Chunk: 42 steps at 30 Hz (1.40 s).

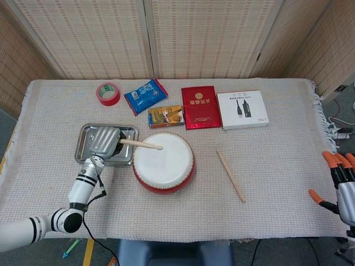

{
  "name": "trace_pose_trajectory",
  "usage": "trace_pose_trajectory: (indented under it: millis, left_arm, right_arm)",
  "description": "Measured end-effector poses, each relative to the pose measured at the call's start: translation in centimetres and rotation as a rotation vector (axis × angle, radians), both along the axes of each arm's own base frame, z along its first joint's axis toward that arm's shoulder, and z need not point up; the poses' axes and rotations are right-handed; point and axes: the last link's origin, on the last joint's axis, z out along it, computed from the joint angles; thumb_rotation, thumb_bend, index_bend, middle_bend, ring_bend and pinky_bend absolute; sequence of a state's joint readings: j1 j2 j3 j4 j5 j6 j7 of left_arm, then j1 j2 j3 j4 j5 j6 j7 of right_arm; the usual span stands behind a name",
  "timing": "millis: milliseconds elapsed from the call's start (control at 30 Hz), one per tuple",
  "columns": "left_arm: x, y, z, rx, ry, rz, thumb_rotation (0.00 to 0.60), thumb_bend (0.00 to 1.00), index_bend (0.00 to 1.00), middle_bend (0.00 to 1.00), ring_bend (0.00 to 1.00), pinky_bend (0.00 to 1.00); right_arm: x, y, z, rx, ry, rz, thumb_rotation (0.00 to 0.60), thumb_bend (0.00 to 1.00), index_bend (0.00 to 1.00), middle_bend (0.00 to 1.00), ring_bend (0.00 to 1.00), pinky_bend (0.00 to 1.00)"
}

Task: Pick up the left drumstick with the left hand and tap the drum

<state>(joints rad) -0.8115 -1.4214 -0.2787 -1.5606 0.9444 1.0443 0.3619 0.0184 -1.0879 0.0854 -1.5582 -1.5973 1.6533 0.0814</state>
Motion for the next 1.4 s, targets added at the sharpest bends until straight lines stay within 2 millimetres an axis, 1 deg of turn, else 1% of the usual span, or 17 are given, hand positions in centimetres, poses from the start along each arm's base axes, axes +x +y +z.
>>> trace_pose_trajectory:
  millis: [100, 333, 400, 500, 667, 767, 900, 1033, 1133, 1200, 1400]
  left_arm:
    - [-0.2, 0.0, -0.2, 0.006, 0.036, -0.006, 0.600, 0.75, 1.00, 1.00, 1.00, 1.00]
    - [-1.4, -0.1, -2.2, 0.023, 0.296, -0.072, 0.600, 0.75, 1.00, 1.00, 1.00, 1.00]
    - [-1.5, -0.1, -2.3, 0.033, 0.323, -0.077, 0.600, 0.75, 1.00, 1.00, 1.00, 1.00]
    - [-1.2, -0.1, -2.1, 0.046, 0.263, -0.058, 0.600, 0.75, 1.00, 1.00, 1.00, 1.00]
    - [-0.3, 0.0, -1.1, 0.039, 0.046, -0.007, 0.600, 0.75, 1.00, 1.00, 1.00, 1.00]
    - [-0.3, -0.1, -1.1, 0.026, 0.026, -0.006, 0.600, 0.75, 1.00, 1.00, 1.00, 1.00]
    - [-0.7, -0.2, -2.0, 0.021, 0.134, -0.032, 0.600, 0.75, 1.00, 1.00, 1.00, 1.00]
    - [-1.4, -0.3, -3.2, 0.025, 0.297, -0.070, 0.600, 0.75, 1.00, 1.00, 1.00, 1.00]
    - [-1.5, -0.3, -3.5, 0.032, 0.347, -0.073, 0.600, 0.75, 1.00, 1.00, 1.00, 1.00]
    - [-1.3, -0.4, -3.4, 0.031, 0.316, -0.058, 0.600, 0.75, 1.00, 1.00, 1.00, 1.00]
    - [-0.1, -0.5, -2.5, 0.016, 0.042, 0.023, 0.600, 0.75, 1.00, 1.00, 1.00, 1.00]
  right_arm:
    - [0.0, 0.0, 0.0, 0.000, 0.001, -0.002, 0.600, 0.16, 0.00, 0.11, 0.00, 0.07]
    - [0.0, -0.2, -0.1, 0.004, 0.002, -0.003, 0.600, 0.16, 0.00, 0.11, 0.00, 0.07]
    - [0.0, -0.2, -0.1, 0.004, 0.002, -0.003, 0.600, 0.15, 0.00, 0.11, 0.00, 0.07]
    - [-0.1, -0.2, 0.0, 0.003, 0.003, -0.005, 0.600, 0.15, 0.00, 0.11, 0.00, 0.07]
    - [-0.1, -0.3, -0.2, 0.007, 0.001, -0.005, 0.600, 0.15, 0.00, 0.11, 0.00, 0.07]
    - [-0.1, -0.3, -0.2, 0.007, 0.001, -0.007, 0.600, 0.16, 0.00, 0.11, 0.00, 0.07]
    - [-0.1, -0.3, -0.1, 0.003, 0.002, -0.008, 0.600, 0.15, 0.00, 0.11, 0.00, 0.07]
    - [-0.1, -0.3, 0.0, 0.003, 0.003, -0.008, 0.600, 0.16, 0.00, 0.11, 0.00, 0.07]
    - [-0.2, -0.3, -0.1, 0.004, -0.002, -0.007, 0.600, 0.16, 0.00, 0.11, 0.00, 0.07]
    - [-0.2, -0.3, -0.1, 0.004, -0.002, -0.008, 0.600, 0.16, 0.00, 0.11, 0.00, 0.07]
    - [-0.3, -0.3, -0.1, 0.005, -0.002, -0.010, 0.600, 0.16, 0.00, 0.11, 0.00, 0.07]
